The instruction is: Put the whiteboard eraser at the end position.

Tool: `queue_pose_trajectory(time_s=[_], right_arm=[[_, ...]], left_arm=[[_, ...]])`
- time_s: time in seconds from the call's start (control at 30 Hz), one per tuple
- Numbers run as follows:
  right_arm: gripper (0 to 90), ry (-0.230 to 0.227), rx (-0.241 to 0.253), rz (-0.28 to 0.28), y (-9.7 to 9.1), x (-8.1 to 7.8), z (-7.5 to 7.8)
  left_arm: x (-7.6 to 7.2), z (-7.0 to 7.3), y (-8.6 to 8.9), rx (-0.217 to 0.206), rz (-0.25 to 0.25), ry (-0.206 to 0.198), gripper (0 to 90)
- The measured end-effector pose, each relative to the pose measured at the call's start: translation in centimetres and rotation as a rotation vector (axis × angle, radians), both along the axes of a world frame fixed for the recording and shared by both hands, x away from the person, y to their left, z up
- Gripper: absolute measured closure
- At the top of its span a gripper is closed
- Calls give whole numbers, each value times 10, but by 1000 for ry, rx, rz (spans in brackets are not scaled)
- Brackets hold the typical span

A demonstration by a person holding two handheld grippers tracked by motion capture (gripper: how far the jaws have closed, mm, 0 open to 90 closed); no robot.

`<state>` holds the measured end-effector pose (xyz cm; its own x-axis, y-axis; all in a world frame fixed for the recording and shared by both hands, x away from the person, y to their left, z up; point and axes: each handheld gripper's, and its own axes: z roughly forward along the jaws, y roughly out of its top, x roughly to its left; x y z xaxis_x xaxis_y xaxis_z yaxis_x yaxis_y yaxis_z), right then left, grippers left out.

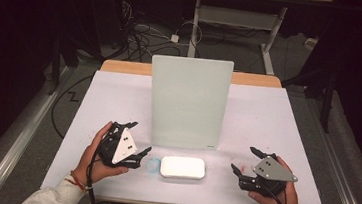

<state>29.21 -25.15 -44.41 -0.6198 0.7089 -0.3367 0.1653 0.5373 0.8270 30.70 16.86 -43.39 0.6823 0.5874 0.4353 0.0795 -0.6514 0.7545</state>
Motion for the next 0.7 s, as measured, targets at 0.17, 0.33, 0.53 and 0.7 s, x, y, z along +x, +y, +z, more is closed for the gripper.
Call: queue_pose_trajectory(time_s=[0.17,0.33,0.53,0.7], right_arm=[[230,-1,0,-7,-1,0,0],[230,0,-1,-12,-2,0,0],[230,1,0,-25,-5,0,0],[230,2,1,-40,-8,0,0]], left_arm=[[-3,-7,7,8,9,11,170],[-4,-15,14,2,30,21,170],[-1,-25,22,-2,61,44,170],[0,-33,29,-10,73,68,171]])
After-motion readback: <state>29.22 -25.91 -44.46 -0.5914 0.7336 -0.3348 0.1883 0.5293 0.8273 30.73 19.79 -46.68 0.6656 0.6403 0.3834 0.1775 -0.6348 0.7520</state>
